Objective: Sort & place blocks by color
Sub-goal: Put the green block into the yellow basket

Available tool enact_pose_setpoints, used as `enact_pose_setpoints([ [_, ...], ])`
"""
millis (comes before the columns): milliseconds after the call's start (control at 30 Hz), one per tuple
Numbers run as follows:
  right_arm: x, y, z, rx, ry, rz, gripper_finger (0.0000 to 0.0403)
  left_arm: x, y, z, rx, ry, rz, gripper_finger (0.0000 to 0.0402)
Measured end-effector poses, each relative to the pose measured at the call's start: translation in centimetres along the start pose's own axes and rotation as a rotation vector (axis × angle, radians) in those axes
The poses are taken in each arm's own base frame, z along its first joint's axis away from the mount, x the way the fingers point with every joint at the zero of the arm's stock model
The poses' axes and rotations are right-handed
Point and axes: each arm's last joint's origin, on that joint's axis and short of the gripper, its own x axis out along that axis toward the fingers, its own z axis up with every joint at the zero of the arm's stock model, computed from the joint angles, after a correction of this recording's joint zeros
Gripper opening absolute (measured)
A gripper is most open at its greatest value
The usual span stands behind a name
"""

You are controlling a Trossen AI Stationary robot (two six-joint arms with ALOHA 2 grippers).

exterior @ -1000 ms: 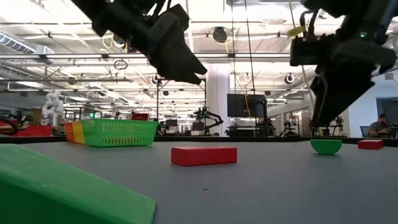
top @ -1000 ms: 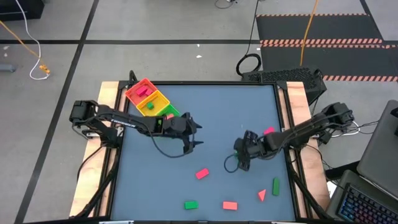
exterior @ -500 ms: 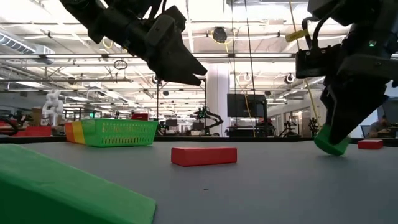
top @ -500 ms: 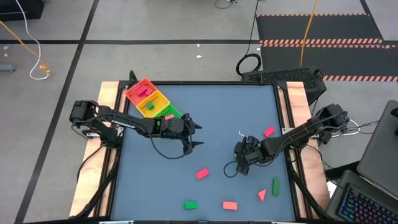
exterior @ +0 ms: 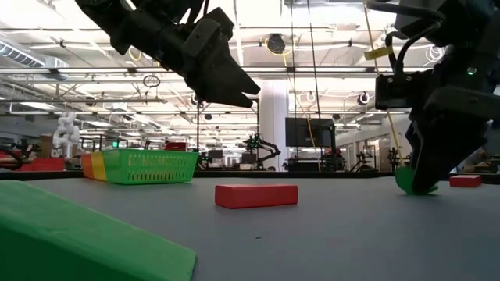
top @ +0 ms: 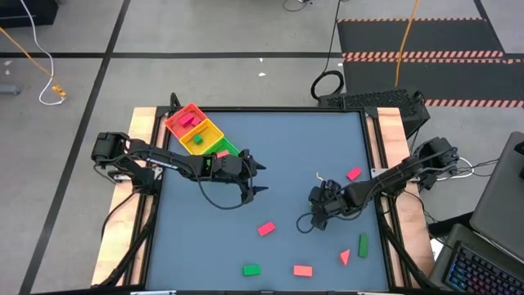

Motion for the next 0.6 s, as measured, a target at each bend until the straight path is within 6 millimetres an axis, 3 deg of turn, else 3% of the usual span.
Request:
enact_pose_setpoints([
  [200,0.14,-0.24,-0.11,-0.016,-0.026,-0.030,0.0196,0.00,0.00,0.00,0.000,0.000,0.000,0.0356],
  [433,0.26,-0.43,0.13,-0.029,-0.093,-0.083,0.0130,0.00,0.00,0.00,-0.004,0.000,0.000,0.0356],
  [533,0.24,-0.19,0.35,-0.007,-0.117,-0.060,0.0133,0.00,0.00,0.00,-0.004,0.000,0.000,0.0356],
  [600,0.23,-0.07,0.46,0.001,-0.128,-0.048,0.0157,0.00,0.00,0.01,-0.005,-0.001,0.000,0.0356],
])
